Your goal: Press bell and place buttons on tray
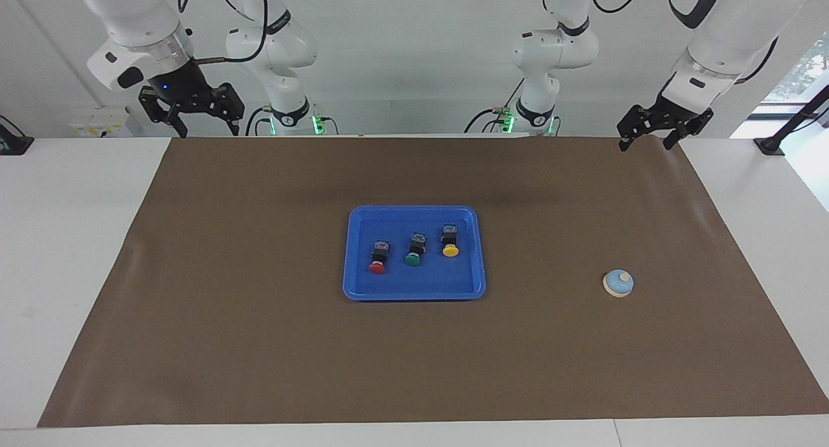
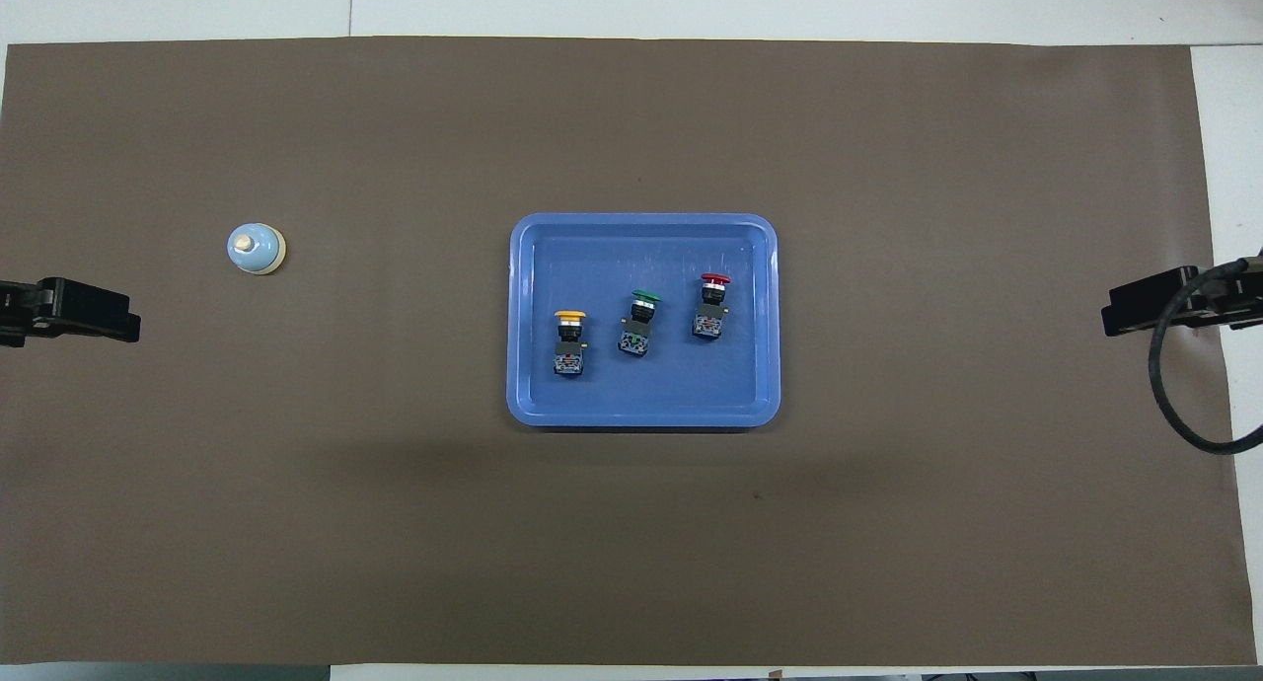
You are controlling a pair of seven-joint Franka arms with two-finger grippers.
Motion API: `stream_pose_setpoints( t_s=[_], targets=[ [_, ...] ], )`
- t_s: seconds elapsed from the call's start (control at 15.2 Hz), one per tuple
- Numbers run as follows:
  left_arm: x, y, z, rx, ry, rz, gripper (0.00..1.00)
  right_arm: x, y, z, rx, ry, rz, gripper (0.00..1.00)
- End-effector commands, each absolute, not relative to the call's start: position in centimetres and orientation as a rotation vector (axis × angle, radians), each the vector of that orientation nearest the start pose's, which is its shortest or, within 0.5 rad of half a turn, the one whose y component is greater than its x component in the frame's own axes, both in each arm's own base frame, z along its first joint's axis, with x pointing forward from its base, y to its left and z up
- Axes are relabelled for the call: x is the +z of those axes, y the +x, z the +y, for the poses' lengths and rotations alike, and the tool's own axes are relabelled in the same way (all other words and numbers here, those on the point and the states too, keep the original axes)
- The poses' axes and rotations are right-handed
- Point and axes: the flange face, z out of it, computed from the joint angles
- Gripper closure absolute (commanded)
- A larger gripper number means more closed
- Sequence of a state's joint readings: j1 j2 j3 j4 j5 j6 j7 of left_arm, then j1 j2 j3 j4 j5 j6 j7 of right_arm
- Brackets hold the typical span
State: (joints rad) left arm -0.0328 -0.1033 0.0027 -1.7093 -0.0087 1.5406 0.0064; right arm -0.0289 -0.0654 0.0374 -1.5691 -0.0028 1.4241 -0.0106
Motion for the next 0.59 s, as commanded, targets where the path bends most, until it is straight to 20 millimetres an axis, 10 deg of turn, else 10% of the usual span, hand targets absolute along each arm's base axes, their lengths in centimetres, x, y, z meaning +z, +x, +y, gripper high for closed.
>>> stream_pose_setpoints(
  t_s=[0.0,0.53],
  targets=[
    [61.5,51.5,-1.5,0.113,-3.134,0.055,0.0,63.9,52.0,-0.5,0.117,-3.158,-0.041,0.0],
    [61.5,51.5,-1.5,0.113,-3.134,0.055,0.0,63.9,52.0,-1.5,0.112,-3.149,-0.006,0.0]
  ],
)
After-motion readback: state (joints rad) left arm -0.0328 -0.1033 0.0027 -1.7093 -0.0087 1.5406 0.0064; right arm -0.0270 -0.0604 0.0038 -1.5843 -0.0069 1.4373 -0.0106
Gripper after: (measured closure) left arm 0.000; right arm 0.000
